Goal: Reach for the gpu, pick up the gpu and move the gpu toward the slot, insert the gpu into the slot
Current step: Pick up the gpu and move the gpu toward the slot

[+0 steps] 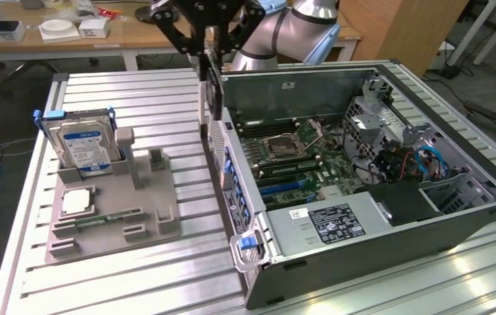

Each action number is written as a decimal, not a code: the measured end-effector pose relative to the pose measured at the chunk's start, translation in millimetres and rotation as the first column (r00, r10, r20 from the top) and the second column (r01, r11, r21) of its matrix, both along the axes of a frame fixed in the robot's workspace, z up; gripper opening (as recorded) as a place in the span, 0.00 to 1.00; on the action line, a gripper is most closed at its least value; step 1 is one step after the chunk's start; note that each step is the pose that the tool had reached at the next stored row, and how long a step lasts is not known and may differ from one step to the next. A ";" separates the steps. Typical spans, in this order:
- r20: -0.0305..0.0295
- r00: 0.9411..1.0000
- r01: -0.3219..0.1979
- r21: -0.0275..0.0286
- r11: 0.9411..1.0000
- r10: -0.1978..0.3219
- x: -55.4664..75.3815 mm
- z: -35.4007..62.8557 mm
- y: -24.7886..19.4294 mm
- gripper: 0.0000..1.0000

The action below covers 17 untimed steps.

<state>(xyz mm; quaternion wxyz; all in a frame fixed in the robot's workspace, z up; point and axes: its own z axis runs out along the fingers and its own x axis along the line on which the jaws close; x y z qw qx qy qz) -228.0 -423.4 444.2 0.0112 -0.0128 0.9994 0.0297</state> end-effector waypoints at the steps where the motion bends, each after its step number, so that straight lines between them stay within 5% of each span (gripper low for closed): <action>1: 0.000 1.000 0.000 0.000 1.000 0.000 4.5 -0.2 0.0 0.26; 7: 0.000 1.000 0.000 -0.008 1.000 0.000 25.7 -1.3 0.0 0.26; 13: 0.000 1.000 0.000 -0.040 0.999 0.000 33.2 -2.1 0.0 0.26; 17: 0.000 1.000 0.000 -0.041 0.999 0.000 40.9 -3.2 0.0 0.26</action>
